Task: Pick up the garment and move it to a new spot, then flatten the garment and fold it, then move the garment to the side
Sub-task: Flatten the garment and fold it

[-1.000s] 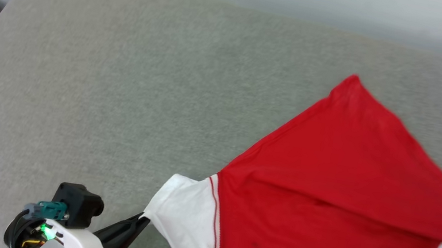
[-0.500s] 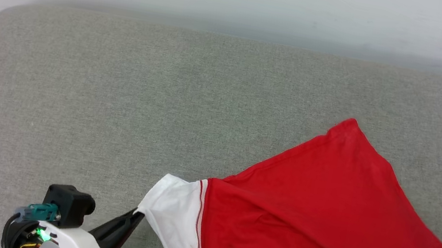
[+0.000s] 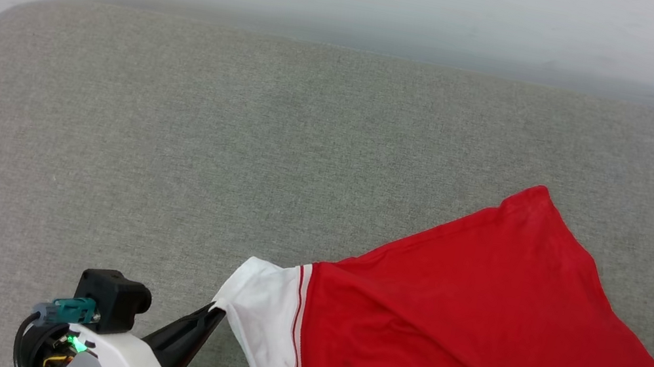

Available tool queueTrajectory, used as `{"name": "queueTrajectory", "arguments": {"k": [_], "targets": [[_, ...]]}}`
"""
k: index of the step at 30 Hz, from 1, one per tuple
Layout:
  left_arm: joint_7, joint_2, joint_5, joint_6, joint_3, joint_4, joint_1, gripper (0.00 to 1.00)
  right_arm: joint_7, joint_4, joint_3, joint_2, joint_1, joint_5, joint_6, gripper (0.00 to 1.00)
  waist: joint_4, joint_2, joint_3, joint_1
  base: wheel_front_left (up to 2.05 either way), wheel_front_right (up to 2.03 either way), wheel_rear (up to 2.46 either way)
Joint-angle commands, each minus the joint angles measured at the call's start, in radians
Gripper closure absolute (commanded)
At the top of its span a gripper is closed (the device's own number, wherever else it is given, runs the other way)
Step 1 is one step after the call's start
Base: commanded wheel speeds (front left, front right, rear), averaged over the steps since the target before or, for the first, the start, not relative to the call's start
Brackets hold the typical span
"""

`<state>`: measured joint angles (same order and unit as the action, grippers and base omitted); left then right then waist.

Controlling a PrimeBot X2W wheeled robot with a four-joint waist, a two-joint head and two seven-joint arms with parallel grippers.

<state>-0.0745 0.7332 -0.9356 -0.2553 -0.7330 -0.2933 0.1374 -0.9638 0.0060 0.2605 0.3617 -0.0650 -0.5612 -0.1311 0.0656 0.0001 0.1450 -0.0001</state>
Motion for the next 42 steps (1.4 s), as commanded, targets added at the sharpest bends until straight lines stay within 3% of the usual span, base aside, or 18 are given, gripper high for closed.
{"name": "queueTrajectory", "arguments": {"k": [1,9,16,30,42], "targets": [[0.006,0.001,0.009,0.003,-0.001,-0.001,0.010,1.00,0.004,-0.011,-0.004,0.007,0.029,-0.014,0.001,0.00,0.003,-0.0001,0.002,0.0001,0.00,0.00,0.00],[-0.003,0.008,0.030,-0.002,-0.010,-0.041,0.025,1.00,-0.053,-0.133,-0.049,0.053,0.167,-0.063,0.001,0.00,0.034,-0.0001,0.035,0.0001,0.00,0.00,0.00],[-0.015,-0.004,0.055,0.008,-0.018,-0.071,0.066,1.00,-0.125,-0.168,-0.129,0.081,0.343,-0.018,0.001,0.00,0.102,-0.0001,0.120,0.0001,0.00,0.00,0.00],[-0.020,-0.048,0.083,0.051,-0.044,-0.065,0.150,1.00,-0.210,0.095,-0.184,0.095,0.657,0.142,0.001,0.00,0.247,-0.0001,0.274,0.0001,0.00,0.00,0.00],[-0.016,-0.076,0.087,0.061,-0.056,-0.048,0.173,1.00,-0.193,0.239,-0.187,0.097,0.643,0.188,0.001,0.00,0.281,-0.0001,0.312,0.0001,0.00,0.00,0.00]]}}
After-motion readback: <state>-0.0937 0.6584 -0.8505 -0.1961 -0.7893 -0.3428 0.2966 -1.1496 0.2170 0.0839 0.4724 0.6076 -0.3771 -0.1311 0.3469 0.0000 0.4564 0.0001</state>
